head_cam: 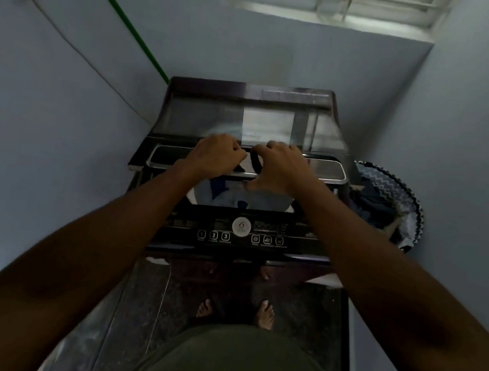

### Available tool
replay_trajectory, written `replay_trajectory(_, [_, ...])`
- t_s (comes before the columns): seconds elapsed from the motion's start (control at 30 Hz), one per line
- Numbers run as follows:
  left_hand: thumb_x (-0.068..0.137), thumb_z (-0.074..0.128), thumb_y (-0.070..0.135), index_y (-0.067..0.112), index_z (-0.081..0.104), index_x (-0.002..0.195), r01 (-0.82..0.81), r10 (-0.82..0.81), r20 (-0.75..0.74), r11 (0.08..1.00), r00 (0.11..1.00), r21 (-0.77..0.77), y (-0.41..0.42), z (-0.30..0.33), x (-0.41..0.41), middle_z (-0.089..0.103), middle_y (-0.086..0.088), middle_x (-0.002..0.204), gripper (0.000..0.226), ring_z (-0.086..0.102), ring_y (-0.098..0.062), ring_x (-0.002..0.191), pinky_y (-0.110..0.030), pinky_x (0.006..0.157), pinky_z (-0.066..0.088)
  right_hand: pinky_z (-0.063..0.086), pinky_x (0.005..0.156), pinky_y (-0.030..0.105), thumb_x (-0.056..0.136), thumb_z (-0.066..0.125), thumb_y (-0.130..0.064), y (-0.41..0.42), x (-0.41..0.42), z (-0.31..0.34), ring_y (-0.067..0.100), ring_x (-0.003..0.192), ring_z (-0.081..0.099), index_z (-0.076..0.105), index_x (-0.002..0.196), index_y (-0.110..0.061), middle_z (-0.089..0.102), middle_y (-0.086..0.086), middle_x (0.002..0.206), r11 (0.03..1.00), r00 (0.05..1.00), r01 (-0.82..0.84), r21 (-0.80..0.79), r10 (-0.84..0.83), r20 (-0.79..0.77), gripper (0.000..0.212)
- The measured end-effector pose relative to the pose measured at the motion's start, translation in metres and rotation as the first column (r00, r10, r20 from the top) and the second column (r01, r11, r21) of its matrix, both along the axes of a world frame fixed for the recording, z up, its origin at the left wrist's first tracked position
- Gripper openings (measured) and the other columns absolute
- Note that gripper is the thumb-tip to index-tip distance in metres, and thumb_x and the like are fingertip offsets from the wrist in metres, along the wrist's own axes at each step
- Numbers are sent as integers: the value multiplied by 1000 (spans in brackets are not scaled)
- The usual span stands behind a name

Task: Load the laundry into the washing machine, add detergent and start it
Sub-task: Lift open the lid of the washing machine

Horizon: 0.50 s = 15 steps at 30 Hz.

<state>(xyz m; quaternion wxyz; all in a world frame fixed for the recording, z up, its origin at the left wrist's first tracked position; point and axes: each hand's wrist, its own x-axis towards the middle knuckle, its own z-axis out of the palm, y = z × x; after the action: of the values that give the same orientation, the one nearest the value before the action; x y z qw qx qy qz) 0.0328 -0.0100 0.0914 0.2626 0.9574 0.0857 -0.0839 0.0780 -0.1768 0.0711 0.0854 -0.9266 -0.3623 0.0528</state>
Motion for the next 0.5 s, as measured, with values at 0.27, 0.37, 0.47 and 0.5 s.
replay_trajectory(0.27, [96,39,42,11,68,93,125,-132,43,984,990,124,17,75,46,67,-11,101,43,63,-27,91,-41,83,52,53,67,29,72,62,-72,5,38,85,13,77,63,73,106,-33,68,-6,91,978,999,17,206,-22,24,53])
replay_trajectory(0.37, [93,41,31,13,68,110,141,-170,339,984,925,108,22,89,42,71,-12,108,37,67,-28,97,-38,86,53,49,80,35,73,66,-67,14,46,95,17,92,60,72,110,-36,66,-4,103,954,992,6,298,-44,120,49])
replay_trajectory(0.47, [94,51,12,11,66,122,75,-90,630,996,772,50,21,92,30,72,-12,110,31,68,-26,98,-31,85,51,40,88,42,76,72,-53,25,51,106,19,104,52,67,118,-34,62,-2,111,947,972,-3,321,-73,224,46])
replay_trajectory(0.5, [94,51,11,10,64,125,61,-65,670,998,739,30,22,91,28,71,-14,112,34,68,-28,100,-32,88,51,37,87,40,78,72,-48,29,52,109,19,104,51,68,117,-33,62,-3,111,944,959,-3,331,-91,269,42])
